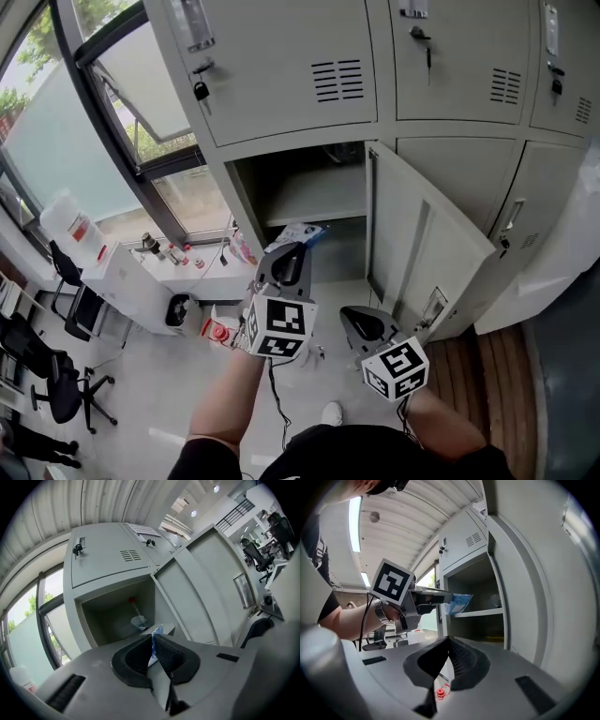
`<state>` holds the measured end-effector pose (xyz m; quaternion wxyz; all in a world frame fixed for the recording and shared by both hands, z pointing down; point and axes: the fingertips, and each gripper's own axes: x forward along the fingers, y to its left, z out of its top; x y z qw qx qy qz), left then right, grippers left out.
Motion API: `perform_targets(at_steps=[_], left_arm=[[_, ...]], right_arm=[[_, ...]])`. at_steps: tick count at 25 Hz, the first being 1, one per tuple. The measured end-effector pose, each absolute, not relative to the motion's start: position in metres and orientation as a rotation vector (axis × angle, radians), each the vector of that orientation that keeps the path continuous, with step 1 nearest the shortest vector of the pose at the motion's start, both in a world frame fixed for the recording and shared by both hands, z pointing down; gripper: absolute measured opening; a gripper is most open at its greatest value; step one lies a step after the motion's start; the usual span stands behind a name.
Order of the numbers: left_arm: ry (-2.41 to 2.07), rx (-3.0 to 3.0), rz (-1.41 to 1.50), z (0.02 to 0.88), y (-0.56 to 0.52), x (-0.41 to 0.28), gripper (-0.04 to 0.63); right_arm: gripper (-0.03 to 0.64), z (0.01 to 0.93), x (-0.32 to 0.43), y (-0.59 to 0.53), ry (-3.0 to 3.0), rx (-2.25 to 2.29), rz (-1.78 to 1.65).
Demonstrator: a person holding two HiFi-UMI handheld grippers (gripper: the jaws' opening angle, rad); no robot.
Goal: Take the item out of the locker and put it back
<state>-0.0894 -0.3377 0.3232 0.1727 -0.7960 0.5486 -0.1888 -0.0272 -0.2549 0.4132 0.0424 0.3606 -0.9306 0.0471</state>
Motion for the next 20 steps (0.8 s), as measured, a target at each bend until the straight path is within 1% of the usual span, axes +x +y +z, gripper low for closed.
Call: perform_targets(at_steps=[10, 20], left_arm=[[1.431, -2.283, -0.497, 0.313, -0.413, -0.085, 0.028], [1.453, -2.326, -0.518, 0.324, -0.471, -0.087, 0.028]], right_arm=[[0.052, 0.414, -0.015, -0.291, -2.737, 1.326, 0.132], [0.052, 0.421, -0.011, -0.307, -2.667, 1.410, 0.150]])
